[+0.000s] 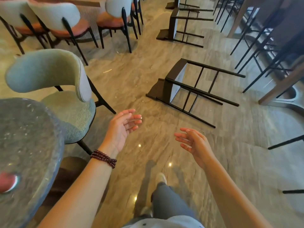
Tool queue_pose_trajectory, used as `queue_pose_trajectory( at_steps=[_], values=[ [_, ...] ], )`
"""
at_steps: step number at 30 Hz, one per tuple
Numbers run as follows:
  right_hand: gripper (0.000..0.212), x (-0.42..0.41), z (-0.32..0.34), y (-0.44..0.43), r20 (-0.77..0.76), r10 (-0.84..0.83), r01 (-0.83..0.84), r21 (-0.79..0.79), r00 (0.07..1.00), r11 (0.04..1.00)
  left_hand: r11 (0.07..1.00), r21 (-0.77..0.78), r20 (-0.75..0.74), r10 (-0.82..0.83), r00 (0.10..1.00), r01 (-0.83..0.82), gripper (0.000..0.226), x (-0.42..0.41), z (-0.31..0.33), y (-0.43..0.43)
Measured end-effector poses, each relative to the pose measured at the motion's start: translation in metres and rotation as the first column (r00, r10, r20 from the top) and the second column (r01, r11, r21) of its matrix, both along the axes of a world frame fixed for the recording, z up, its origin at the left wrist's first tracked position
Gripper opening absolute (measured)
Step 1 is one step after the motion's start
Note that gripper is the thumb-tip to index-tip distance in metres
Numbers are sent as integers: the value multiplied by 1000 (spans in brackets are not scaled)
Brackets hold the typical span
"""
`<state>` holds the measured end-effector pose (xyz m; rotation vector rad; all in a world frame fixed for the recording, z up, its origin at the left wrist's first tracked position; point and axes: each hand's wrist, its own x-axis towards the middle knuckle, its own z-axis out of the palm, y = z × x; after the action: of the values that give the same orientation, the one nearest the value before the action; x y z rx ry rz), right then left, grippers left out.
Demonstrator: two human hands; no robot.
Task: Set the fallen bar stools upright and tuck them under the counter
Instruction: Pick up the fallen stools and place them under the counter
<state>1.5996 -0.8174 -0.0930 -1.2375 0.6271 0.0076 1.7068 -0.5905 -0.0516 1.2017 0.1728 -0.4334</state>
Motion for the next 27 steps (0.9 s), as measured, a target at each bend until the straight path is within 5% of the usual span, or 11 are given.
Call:
queue_pose_trajectory(
  at_steps=[20,27],
  values=[
    [25,397,-3,-119,-63,140,-142,-18,988,990,996,26,-36,91,995,-90,21,371,-12,-113],
    [25,518,-18,-121,-49,76,-76,-7,996,997,998,41,-22,58,998,-57,21,500,-20,-117]
  ],
)
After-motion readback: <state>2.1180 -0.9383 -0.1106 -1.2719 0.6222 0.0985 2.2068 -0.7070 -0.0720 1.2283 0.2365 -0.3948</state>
